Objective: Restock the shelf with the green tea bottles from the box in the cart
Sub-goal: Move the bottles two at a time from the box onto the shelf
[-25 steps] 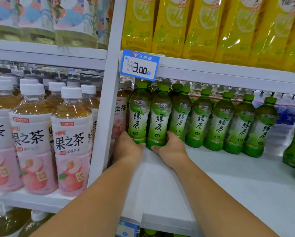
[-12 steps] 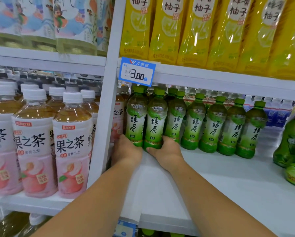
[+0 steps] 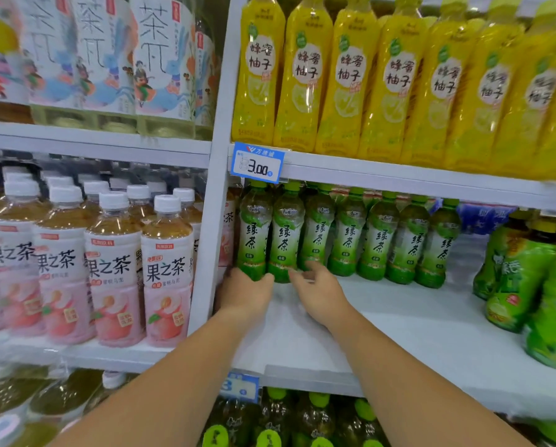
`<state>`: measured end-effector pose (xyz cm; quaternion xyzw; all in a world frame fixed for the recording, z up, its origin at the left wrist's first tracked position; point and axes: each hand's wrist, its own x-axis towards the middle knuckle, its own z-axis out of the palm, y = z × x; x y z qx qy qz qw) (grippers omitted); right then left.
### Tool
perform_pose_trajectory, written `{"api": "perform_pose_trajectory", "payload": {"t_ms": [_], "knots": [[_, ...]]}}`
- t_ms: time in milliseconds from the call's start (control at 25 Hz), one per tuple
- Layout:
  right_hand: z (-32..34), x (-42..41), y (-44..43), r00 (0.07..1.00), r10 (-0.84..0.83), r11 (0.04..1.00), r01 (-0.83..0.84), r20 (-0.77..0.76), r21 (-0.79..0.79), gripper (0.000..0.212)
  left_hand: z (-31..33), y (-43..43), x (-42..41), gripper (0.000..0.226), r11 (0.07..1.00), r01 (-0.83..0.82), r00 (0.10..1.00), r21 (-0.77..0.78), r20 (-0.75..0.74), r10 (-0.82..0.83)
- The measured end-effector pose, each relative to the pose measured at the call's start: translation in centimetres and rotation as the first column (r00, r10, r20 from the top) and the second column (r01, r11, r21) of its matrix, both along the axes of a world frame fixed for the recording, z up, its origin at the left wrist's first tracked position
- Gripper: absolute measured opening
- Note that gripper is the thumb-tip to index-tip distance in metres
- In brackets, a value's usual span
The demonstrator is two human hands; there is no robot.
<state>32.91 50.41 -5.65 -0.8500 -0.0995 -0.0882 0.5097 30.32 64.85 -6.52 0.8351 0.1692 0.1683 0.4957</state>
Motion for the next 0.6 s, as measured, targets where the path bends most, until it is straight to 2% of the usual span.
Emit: {"api": "perform_pose_trajectory", "payload": {"t_ms": [160,320,600], "knots": [[2.2,-4.0,-1.9,0.978,0.048,0.995,-0.064,-0.204,-0.072,0.050,1.6,-0.2,-4.9,0.058,0.990,0.136,0.986,0.023,-0.099,-0.134],[4.9,-8.4,-4.1,0.908,0.029,0.991,-0.081,-0.419,-0.107,0.056,4.5,-0.6,-9.8,0.066,0.973,0.134,0.961,-0.185,-0.215,-0.173],[11.8,-17.5,-8.7,0.803,0.030,0.991,-0.101,-0.596,-0.087,0.060,12.5,-3.9,-18.2,0.061,0.946,0.156,0.901,-0.285,-0.352,-0.254]]}}
